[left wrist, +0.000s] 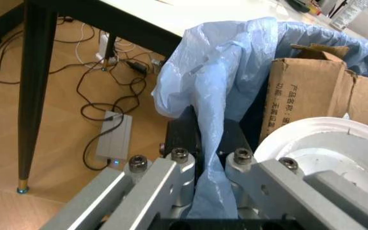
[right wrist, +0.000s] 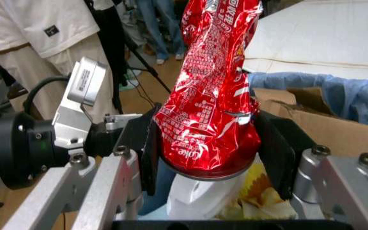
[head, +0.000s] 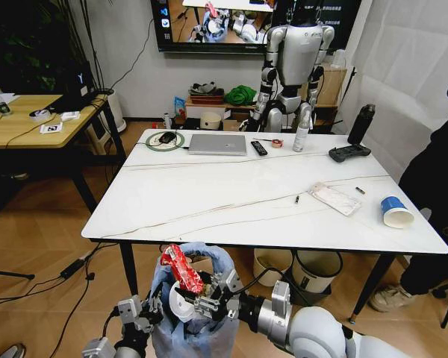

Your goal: Pick up the trash bin and place the trash from the table into it.

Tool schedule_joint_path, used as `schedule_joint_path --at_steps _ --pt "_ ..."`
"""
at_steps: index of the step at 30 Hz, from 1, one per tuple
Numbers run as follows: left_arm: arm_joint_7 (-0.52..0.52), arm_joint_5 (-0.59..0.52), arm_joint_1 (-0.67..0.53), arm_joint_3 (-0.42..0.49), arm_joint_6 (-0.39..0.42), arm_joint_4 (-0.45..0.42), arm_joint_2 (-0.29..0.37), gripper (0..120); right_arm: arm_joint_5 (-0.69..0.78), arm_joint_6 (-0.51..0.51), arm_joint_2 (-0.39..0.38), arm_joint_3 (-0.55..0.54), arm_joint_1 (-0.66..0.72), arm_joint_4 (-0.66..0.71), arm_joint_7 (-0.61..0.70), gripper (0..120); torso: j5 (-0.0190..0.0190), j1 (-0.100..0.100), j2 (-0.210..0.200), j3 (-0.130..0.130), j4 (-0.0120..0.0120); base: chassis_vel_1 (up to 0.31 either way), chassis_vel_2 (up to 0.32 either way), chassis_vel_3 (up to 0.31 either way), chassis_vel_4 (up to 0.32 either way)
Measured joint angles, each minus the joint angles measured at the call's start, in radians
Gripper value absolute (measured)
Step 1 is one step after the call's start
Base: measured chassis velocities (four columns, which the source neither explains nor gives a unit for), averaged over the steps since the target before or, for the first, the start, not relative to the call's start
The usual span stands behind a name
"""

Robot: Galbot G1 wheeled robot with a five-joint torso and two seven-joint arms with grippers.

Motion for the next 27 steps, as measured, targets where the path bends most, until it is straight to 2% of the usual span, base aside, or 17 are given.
schedule_joint_path --at_steps 9,11,12,17,19,23,27 --pt "-0.007 -0.002 0.001 0.004 0.003 -0.003 0.004 1 -0.034 0.000 -0.007 0.015 -0.026 0.011 0.006 46 0.0000 0.000 0.000 0.000 0.0000 0.000 0.000 0.000 0.000" --pt "-0.008 -0.004 0.002 0.004 0.004 -0.006 0.004 1 -0.046 0.001 -0.008 0.016 -0.031 0.012 0.008 53 -0.0001 0.000 0.000 0.000 0.0000 0.000 0.000 0.000 0.000" --pt "-0.008 -0.004 0.002 0.004 0.004 -0.006 0.004 1 -0.046 0.001 -0.008 0.016 -0.031 0.012 0.008 53 -0.0001 0.000 0.000 0.000 0.0000 0.000 0.000 0.000 0.000" --pt "-0.010 -0.004 0.004 0.002 0.006 -0.010 0.004 1 -0.051 0.001 -0.008 0.017 -0.036 0.018 0.013 75 -0.0001 0.000 0.000 0.000 0.0000 0.000 0.000 0.000 0.000" --pt "-0.010 -0.004 0.004 0.002 0.006 -0.010 0.004 1 -0.052 0.001 -0.008 0.017 -0.036 0.018 0.013 77 0.0000 0.000 0.000 0.000 0.0000 0.000 0.000 0.000 0.000" --pt "-0.010 -0.004 0.004 0.002 0.006 -0.011 0.003 1 -0.052 0.002 -0.007 0.018 -0.039 0.022 0.013 96 0.0000 0.000 0.000 0.000 0.0000 0.000 0.000 0.000 0.000" --pt "-0.011 -0.004 0.004 0.005 0.007 -0.011 0.003 1 -0.053 0.002 -0.009 0.022 -0.043 0.026 0.013 100 0.0000 0.000 0.000 0.000 0.0000 0.000 0.000 0.000 0.000"
